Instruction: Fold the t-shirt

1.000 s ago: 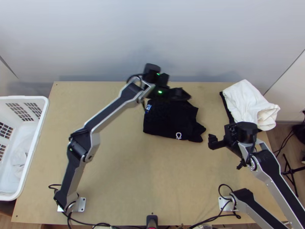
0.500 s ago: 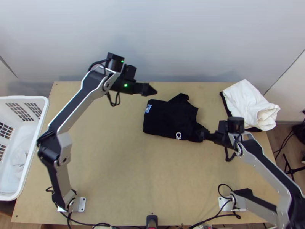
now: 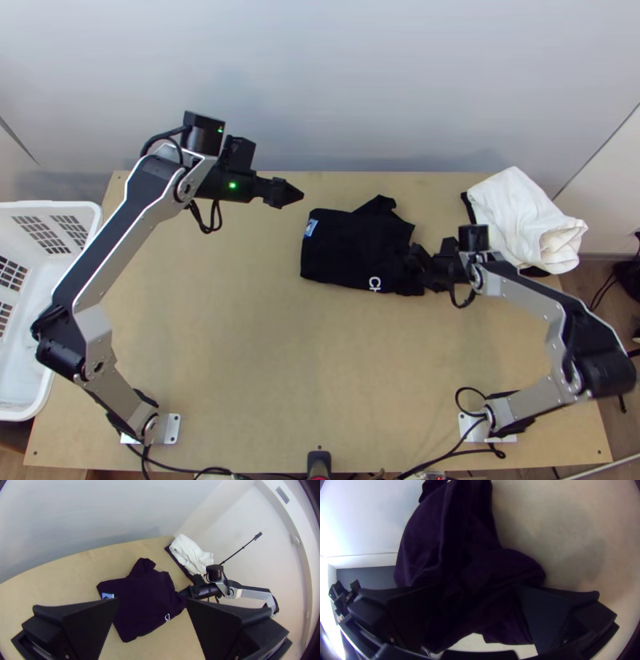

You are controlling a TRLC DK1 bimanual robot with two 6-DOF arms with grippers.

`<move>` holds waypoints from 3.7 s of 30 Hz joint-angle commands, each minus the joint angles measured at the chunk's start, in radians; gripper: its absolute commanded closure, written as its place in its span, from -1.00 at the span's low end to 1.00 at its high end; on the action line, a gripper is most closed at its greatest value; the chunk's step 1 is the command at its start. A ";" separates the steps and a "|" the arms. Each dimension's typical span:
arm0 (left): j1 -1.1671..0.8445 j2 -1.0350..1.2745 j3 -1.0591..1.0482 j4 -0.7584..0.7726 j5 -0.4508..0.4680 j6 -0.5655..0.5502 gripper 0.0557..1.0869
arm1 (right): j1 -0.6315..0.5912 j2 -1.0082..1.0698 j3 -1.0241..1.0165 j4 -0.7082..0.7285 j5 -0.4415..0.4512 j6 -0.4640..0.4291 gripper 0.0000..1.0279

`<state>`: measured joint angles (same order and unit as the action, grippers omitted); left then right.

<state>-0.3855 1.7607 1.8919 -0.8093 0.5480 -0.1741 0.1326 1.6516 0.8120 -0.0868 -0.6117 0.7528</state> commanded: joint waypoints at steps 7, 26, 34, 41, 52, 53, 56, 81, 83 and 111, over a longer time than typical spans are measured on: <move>0.004 -0.029 -0.047 0.025 -0.046 -0.001 -0.91 | 0.127 0.183 0.263 0.027 0.009 0.014 0.93; 0.168 -0.133 -0.248 0.030 -0.046 0.062 -0.91 | -0.039 -0.024 0.555 -0.195 0.188 -0.270 0.95; 0.197 -0.182 -0.303 0.032 -0.046 0.071 -0.91 | -0.125 0.024 0.762 -0.226 0.188 -0.297 0.94; 0.206 -0.207 -0.330 0.045 -0.046 0.070 -0.91 | -0.254 0.096 0.960 -0.232 0.190 -0.300 0.94; 0.231 -0.248 -0.415 0.070 -0.046 0.070 -0.91 | -0.476 0.272 1.474 -0.349 0.230 -0.299 0.95; 0.234 -0.254 -0.429 0.076 -0.046 0.070 -0.91 | -0.488 0.274 1.491 -0.349 0.228 -0.305 0.95; 0.243 -0.268 -0.461 0.091 -0.046 0.070 -0.91 | -0.504 0.266 1.495 -0.372 0.224 -0.323 0.95; 0.258 -0.386 -0.706 0.174 -0.046 0.081 -0.91 | -0.585 -0.072 0.780 -0.185 0.225 -0.492 0.95; 0.258 -0.386 -0.708 0.174 -0.046 0.079 -0.91 | -0.587 -0.092 0.773 -0.192 0.225 -0.518 0.95; 0.278 -0.538 -0.921 0.216 -0.046 0.059 -0.91 | -0.752 0.077 0.176 0.094 0.227 -0.842 0.95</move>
<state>-0.1127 1.2484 0.9985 -0.5930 0.5011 -0.1120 -0.5907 1.6855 1.0210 -0.0074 -0.3893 -0.0662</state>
